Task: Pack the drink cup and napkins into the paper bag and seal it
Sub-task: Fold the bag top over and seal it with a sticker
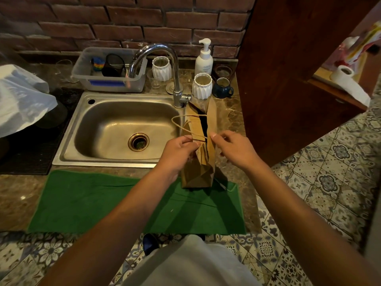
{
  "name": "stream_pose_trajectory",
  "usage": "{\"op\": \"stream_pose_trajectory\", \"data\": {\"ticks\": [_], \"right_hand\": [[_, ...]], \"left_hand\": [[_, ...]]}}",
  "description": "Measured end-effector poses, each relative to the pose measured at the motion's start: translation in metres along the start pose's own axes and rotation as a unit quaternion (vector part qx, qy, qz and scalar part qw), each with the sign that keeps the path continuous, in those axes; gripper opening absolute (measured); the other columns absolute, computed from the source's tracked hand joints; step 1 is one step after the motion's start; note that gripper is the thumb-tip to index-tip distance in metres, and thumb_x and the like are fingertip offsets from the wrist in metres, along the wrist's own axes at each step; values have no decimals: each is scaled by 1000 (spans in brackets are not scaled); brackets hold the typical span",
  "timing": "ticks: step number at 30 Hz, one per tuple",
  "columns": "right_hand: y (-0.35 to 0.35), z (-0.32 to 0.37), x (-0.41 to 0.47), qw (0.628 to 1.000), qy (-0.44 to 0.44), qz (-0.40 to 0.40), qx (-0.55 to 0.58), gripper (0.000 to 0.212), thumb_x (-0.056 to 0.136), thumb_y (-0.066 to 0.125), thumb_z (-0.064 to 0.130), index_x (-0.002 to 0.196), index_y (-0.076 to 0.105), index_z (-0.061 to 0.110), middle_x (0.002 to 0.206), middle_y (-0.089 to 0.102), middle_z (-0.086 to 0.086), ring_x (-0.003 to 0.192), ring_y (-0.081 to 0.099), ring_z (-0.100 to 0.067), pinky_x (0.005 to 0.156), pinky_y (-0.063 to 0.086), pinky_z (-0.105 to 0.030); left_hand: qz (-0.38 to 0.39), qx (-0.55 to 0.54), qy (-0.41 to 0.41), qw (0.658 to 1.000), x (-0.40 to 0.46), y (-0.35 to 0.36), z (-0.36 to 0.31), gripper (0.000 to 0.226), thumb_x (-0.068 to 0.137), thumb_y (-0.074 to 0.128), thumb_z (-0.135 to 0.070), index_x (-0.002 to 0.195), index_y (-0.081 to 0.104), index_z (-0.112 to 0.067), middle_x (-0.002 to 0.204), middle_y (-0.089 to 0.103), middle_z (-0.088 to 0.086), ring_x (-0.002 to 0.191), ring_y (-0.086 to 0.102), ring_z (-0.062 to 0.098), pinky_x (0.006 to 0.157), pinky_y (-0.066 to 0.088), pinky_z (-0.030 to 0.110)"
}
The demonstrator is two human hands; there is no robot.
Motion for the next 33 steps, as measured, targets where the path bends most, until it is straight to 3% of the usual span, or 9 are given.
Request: {"op": "stream_pose_trajectory", "data": {"ticks": [4,10,13,18,22,24,26,30,33], "right_hand": [[-3,6,-4,999,-28,8,-11,57,98,53,59,149,49,33,138,63,0,121,62,-22,104,49,-44],[-1,4,-8,998,-27,62,3,68,84,57,67,149,42,51,140,62,0,116,66,-21,98,56,-48],[-3,8,-9,997,-34,70,0,65,89,64,61,149,42,50,142,60,0,120,63,-21,99,55,-46],[-5,3,-3,998,-24,63,8,76,83,76,54,150,41,48,145,57,0,124,61,-24,104,51,-47],[-6,-1,4,999,-26,39,-26,74,86,80,27,152,45,29,137,61,1,114,55,-12,91,44,-28],[-8,-1,6,997,-30,22,-66,65,88,75,20,148,50,26,133,65,-1,108,58,-14,89,48,-29],[-11,0,7,995,-32,22,-90,59,88,73,21,143,55,28,124,70,0,107,65,-19,92,55,-38],[-16,0,9,992,-55,33,-108,54,84,74,24,136,60,32,111,73,4,99,68,-18,88,58,-41],[-19,0,10,990,-74,44,-117,54,80,77,23,131,63,32,109,73,6,100,68,-17,90,57,-40]], "left_hand": [[37,-18,-2,999,-1,8,0,21,99,61,-10,118,68,-13,93,78,-2,77,73,8,70,56,22],[62,-40,-2,997,-3,11,8,36,100,57,-5,133,61,-16,110,73,10,95,68,21,83,55,33],[78,-100,0,992,-3,13,9,50,97,59,0,140,53,-24,127,71,9,114,68,24,93,54,38],[82,-215,-14,973,2,5,7,44,94,54,6,136,59,-5,130,68,20,124,61,34,115,41,47],[95,-248,-34,963,-4,8,6,46,97,53,0,143,53,-4,134,67,17,129,61,30,118,39,46],[83,-195,-40,976,-13,8,2,44,98,57,-8,142,53,-5,129,70,13,122,66,25,112,46,40],[74,-2,-20,997,-24,-4,-12,36,99,61,-21,133,61,-10,115,76,6,104,73,15,93,56,30],[-14,212,100,972,-38,-51,-48,41,100,56,-45,88,76,-11,79,77,6,68,71,15,67,53,30],[-120,379,282,873,-35,-65,-78,24,98,61,-40,103,72,-19,102,72,-3,97,67,18,86,52,36]]}}
Point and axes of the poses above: each hand's wrist, its own x-axis towards the middle knuckle, its own y-axis out of the palm, z = x × y, the point moved 1 cm from there along x, towards the middle knuckle
